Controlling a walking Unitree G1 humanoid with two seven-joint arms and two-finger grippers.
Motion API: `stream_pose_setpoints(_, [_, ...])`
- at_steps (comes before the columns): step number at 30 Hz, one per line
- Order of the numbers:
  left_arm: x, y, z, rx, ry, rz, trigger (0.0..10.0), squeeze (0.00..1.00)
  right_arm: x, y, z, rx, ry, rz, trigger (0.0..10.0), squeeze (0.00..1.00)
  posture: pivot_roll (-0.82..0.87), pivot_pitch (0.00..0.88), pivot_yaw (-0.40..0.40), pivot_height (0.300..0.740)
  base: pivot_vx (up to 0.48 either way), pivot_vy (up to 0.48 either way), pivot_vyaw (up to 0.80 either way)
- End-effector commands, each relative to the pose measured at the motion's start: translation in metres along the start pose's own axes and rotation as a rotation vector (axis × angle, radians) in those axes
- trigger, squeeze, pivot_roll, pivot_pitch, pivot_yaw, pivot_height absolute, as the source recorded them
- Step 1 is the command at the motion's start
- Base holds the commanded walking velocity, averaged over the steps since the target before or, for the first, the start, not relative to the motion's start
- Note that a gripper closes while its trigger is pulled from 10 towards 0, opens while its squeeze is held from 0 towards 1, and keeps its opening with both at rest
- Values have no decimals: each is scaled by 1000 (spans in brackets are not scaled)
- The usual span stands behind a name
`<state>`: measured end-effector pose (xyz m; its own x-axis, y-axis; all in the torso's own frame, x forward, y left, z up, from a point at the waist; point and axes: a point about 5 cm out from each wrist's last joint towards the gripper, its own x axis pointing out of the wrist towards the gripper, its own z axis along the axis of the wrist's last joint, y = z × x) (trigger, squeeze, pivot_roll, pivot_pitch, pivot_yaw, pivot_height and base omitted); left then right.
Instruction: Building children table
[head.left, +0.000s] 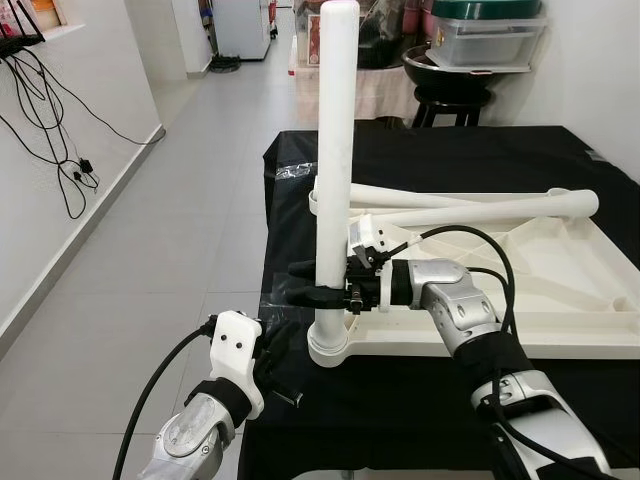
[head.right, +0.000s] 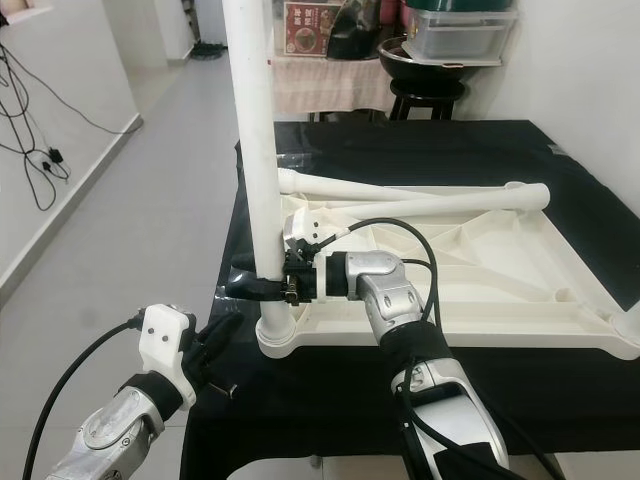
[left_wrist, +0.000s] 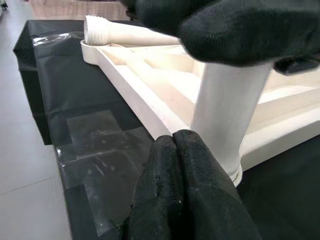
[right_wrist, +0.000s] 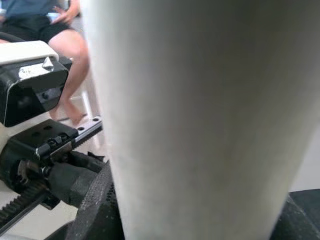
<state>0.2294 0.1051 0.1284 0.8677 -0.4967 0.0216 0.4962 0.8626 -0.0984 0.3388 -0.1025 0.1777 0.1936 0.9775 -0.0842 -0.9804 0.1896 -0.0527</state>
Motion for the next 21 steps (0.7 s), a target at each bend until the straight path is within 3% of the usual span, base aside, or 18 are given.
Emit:
stream_pose_setpoints(1, [-1, 1, -2, -2, 13, 8, 10000, 0, -3, 6, -16, 38, 34, -182, 0, 0, -11, 45, -18, 740, 0, 0, 0])
stream_pose_setpoints(2, [-2, 2, -2, -2, 12, 9, 10000, 0, -3, 8, -21, 59, 37, -261, 0, 0, -12, 46, -19, 740, 0, 0, 0])
stream_pose_setpoints(3, [-2, 2, -2, -2, 12, 9, 10000, 0, -3, 8, -21, 59, 37, -261, 0, 0, -12, 46, -19, 740, 0, 0, 0])
stream_pose_setpoints(4, [-2, 2, -2, -2, 11, 10, 10000, 0, -1, 10, -26, 89, 36, -396, 0, 0, -13, 47, -20, 740, 0, 0, 0])
stream_pose_setpoints(5, [-3, 3, -1, -1, 10, 11, 10000, 0, 1, 15, -35, 152, 7, -647, 0, 0, -22, 53, -16, 740, 0, 0, 0])
stream_pose_setpoints(6, [-3, 3, -1, -1, 10, 11, 10000, 0, 1, 15, -35, 152, 7, -647, 0, 0, -22, 53, -16, 740, 0, 0, 0])
stream_pose_setpoints(7, [-3, 5, 0, 0, 8, 13, 10000, 0, 12, 47, -56, 180, 93, -806, 0, 0, -24, 59, -10, 740, 0, 0, 0])
stream_pose_setpoints(9, [-3, 5, 0, 0, 8, 13, 10000, 0, 12, 47, -56, 180, 93, -806, 0, 0, -24, 59, -10, 740, 0, 0, 0])
stream_pose_setpoints(10, [-3, 8, 0, 3, 9, 13, 10000, 0, 17, 48, -46, 79, 84, -781, 0, 0, -41, 53, 11, 740, 0, 0, 0])
stream_pose_setpoints(14, [0, 9, 0, 6, 13, 3, 10000, 0, 17, 34, -51, 125, 96, -742, 0, 0, -20, 39, -13, 740, 0, 0, 0])
stream_pose_setpoints(18, [0, 10, 0, 9, 10, 12, 10000, 0, 22, 37, -50, 104, 113, -706, 0, 0, -21, 37, -5, 740, 0, 0, 0])
stream_pose_setpoints(19, [0, 11, 0, 10, 6, 24, 10000, 0, 23, 39, -47, 116, 97, -701, 10000, 0, -17, 38, -9, 740, 0, 0, 0])
stream_pose_setpoints(20, [0, 11, 0, 10, 6, 24, 10000, 0, 23, 39, -47, 116, 97, -701, 10000, 0, -17, 38, -9, 740, 0, 0, 0])
stream_pose_setpoints(21, [0, 11, 1, 11, 3, 34, 10000, 0, 22, 41, -43, 154, 59, -674, 10000, 522, -17, 33, -5, 740, 0, 0, 0])
